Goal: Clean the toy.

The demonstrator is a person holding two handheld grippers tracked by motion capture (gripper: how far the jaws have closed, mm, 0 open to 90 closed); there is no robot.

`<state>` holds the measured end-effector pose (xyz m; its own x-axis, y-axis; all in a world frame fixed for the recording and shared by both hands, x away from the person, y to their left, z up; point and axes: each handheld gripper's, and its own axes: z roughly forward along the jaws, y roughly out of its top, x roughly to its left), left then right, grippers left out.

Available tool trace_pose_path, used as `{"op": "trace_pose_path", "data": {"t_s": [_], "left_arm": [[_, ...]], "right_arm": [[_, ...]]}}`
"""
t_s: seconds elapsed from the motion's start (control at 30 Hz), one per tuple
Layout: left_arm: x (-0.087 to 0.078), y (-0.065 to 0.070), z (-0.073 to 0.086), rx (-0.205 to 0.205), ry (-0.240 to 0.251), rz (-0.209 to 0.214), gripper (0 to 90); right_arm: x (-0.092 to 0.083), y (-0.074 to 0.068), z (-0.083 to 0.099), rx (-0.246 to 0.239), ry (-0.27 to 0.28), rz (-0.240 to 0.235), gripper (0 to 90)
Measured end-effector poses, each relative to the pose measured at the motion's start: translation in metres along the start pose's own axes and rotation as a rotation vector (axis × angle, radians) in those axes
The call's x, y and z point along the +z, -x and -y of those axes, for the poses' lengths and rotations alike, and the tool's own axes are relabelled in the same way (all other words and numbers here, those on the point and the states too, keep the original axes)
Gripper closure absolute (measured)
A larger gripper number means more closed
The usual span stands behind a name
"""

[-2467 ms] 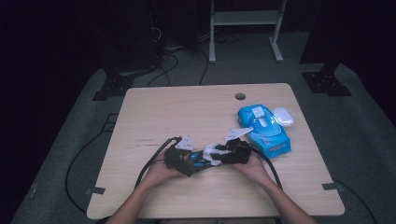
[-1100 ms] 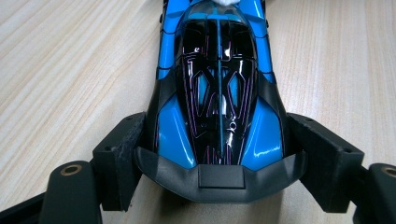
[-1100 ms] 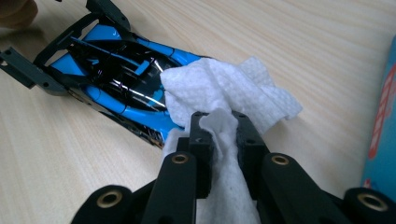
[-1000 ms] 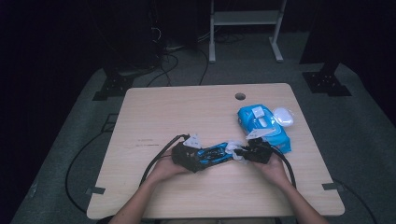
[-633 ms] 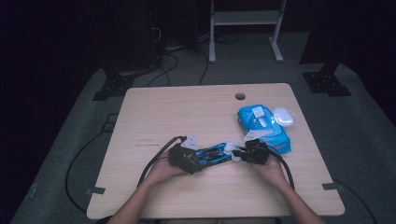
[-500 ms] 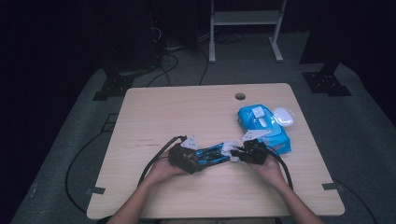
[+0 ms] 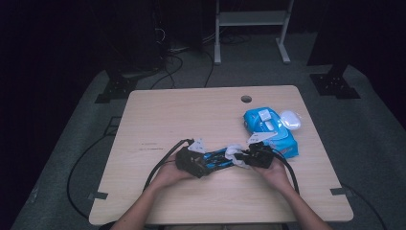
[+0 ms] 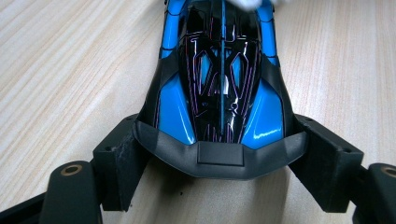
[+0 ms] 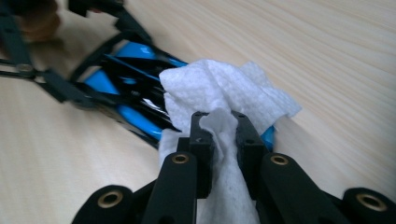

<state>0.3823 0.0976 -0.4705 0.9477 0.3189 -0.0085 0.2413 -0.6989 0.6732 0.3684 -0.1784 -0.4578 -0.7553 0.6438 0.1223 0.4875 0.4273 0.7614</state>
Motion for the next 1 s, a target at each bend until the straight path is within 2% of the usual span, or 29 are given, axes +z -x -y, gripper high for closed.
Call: {"op": "trace_pose_path", "data": {"t_s": [0.1,0.2,0.23,0.3,0.33,0.37,0.57,0.6,0.63,0.67,0.7,0.73,0.77,0.83,0.93,1.0], "left_arm": [[0.000,0.000,0.000,0.000,0.002,0.000,24.1],[0.001,0.000,0.000,-0.001,0.006,0.001,24.1],[0.001,0.000,0.000,-0.003,0.009,0.000,24.1],[0.001,0.000,0.000,-0.003,0.011,0.000,24.1],[0.001,0.000,0.000,-0.002,0.008,0.000,24.1],[0.001,0.000,0.000,-0.001,0.006,0.001,24.1],[0.002,0.000,0.000,-0.005,0.012,0.001,24.1],[0.002,0.000,-0.001,-0.004,0.012,0.001,24.1],[0.002,0.000,-0.001,-0.008,0.011,0.003,24.1],[0.003,0.000,-0.002,-0.005,0.013,0.002,24.1],[0.003,0.000,-0.002,-0.005,0.013,0.002,24.1],[0.003,0.001,-0.003,-0.006,0.011,0.002,24.1],[0.004,0.001,-0.003,-0.006,0.009,0.001,24.1],[0.004,0.001,-0.003,-0.007,0.013,0.001,24.1],[0.003,0.000,-0.001,-0.008,0.015,0.004,24.1],[0.002,0.001,0.000,-0.006,0.017,0.001,24.1]], "right_arm": [[-0.001,0.005,0.003,0.027,0.006,0.002,80.3],[0.001,0.000,0.001,0.015,0.016,-0.003,80.3],[0.005,-0.007,-0.002,0.001,0.017,-0.024,80.3],[0.006,-0.010,-0.002,-0.009,0.019,-0.035,80.2],[0.008,-0.013,-0.003,-0.018,0.019,-0.049,80.2],[0.010,-0.017,-0.005,-0.044,0.013,-0.042,80.2],[0.010,-0.018,-0.007,-0.039,0.013,-0.046,80.3],[0.013,-0.023,-0.012,-0.045,0.020,-0.070,80.4],[0.013,-0.023,-0.012,-0.045,0.020,-0.070,80.4],[0.018,-0.030,-0.018,-0.069,0.014,-0.082,80.5],[0.018,-0.030,-0.018,-0.069,0.014,-0.082,80.5],[0.025,-0.039,-0.024,-0.084,0.015,-0.106,80.6],[0.025,-0.039,-0.024,-0.084,0.015,-0.106,80.6],[0.040,-0.052,-0.029,-0.097,0.007,-0.155,80.6],[0.046,-0.057,-0.031,-0.117,0.010,-0.151,80.7],[0.043,-0.053,-0.032,-0.109,0.008,-0.143,80.9]]}}
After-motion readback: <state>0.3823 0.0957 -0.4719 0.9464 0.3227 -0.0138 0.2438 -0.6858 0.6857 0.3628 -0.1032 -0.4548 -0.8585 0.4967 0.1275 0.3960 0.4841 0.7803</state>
